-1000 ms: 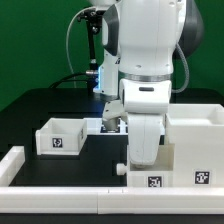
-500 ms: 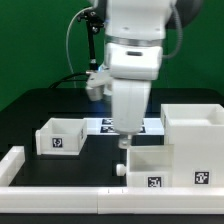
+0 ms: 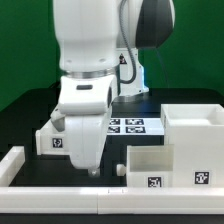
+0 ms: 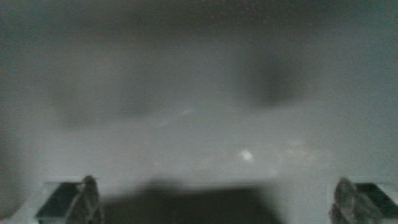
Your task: Assemble drawer
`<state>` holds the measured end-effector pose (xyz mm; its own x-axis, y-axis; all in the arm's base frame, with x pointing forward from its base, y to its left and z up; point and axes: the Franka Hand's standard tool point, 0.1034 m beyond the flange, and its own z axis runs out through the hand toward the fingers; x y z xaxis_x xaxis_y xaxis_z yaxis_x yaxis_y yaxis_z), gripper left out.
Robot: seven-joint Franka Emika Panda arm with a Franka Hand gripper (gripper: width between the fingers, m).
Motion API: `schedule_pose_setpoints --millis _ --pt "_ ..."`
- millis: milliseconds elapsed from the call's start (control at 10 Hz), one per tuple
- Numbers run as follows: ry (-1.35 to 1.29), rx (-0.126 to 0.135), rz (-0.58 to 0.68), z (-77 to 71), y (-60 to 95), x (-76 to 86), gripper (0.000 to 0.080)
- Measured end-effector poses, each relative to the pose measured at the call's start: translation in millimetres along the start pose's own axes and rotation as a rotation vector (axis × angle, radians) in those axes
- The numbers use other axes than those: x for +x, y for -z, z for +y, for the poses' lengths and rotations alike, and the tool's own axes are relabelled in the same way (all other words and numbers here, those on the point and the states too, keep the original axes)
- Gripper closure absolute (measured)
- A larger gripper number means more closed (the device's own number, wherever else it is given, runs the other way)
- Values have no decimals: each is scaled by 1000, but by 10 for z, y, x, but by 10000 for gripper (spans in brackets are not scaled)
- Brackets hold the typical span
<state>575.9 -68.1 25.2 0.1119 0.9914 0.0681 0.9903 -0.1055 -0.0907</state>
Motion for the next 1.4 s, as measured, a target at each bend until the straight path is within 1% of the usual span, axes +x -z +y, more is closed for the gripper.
schedule_pose_setpoints --millis 100,200,400,500,600,700,800,900,1000,1200,1400 --pt "-26 4 49 -18 -36 -10 150" --pt "-37 2 64 -33 -46 27 150" --pt "-62 -3 70 -134 -87 215 150" --pt "-71 -2 70 -187 -119 278 150" --pt "-82 -15 67 -224 -155 326 150" --pt "-85 -16 66 -257 -183 344 150" --pt "-97 -15 67 -262 -186 360 150" --pt "-112 -15 68 -259 -181 411 150" --pt "-118 -15 71 -256 -178 480 150" --pt "-141 -15 79 -261 -195 670 150" --pt "-151 -13 83 -273 -203 803 150"
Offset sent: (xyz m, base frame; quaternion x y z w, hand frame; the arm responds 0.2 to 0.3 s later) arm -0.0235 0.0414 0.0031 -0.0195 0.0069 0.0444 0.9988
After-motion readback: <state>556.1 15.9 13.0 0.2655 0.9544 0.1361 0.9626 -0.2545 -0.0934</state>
